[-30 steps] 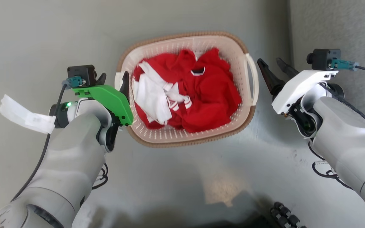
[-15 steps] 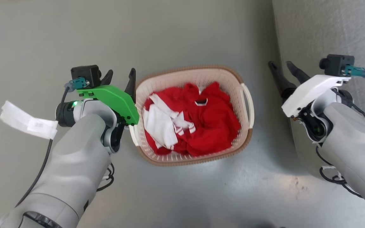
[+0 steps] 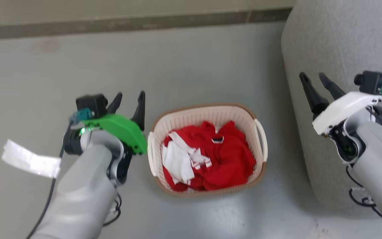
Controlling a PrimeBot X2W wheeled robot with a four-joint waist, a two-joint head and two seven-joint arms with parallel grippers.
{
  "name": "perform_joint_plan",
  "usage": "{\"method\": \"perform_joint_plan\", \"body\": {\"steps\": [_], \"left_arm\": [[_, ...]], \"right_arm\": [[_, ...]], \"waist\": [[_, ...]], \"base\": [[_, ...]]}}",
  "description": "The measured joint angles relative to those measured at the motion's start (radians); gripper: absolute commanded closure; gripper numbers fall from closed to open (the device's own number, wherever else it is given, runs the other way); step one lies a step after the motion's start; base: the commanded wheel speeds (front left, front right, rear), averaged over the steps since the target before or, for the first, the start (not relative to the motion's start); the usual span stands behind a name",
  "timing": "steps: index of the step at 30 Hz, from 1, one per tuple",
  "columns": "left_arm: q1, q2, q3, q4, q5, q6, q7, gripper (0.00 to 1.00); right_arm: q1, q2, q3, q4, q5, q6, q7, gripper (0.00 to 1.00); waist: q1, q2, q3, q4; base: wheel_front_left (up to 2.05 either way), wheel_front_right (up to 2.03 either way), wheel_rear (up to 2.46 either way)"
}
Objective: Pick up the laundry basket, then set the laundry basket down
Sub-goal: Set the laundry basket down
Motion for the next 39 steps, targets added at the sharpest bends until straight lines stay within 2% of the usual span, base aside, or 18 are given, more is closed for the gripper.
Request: {"method": "perform_joint_plan", "body": {"steps": [8,15,19,25,39], "left_arm": [[0.127,0.022,0.059,-0.072,0.072,0.001,0.0,0.0],[0.204,0.028,0.124,-0.179,0.141,0.015,0.0,0.0],[0.245,0.029,0.16,-0.234,0.158,0.023,0.0,0.0],[0.323,0.027,0.229,-0.32,0.199,0.028,0.0,0.0],[0.439,0.021,0.304,-0.443,0.294,0.028,-0.003,0.0]], "right_arm": [[0.107,0.006,-0.105,-0.063,-0.089,-0.002,-0.001,0.0],[0.203,0.026,-0.199,-0.16,-0.172,-0.023,-0.001,0.0],[0.257,0.035,-0.257,-0.206,-0.213,-0.048,-0.001,0.0],[0.33,0.048,-0.352,-0.275,-0.256,-0.072,-0.001,0.0],[0.447,0.089,-0.435,-0.381,-0.371,-0.072,-0.001,0.0]], "waist": [[0.0,0.0,-0.096,0.015],[0.0,0.0,-0.176,0.027],[0.0,0.0,-0.207,0.03],[0.0,0.0,-0.237,0.034],[0.0,0.0,-0.25,0.036]], "base": [[0.0,0.0,0.0],[0.0,0.0,0.0],[0.0,0.0,0.0],[0.0,0.0,0.0],[0.0,0.0,0.0]]}}
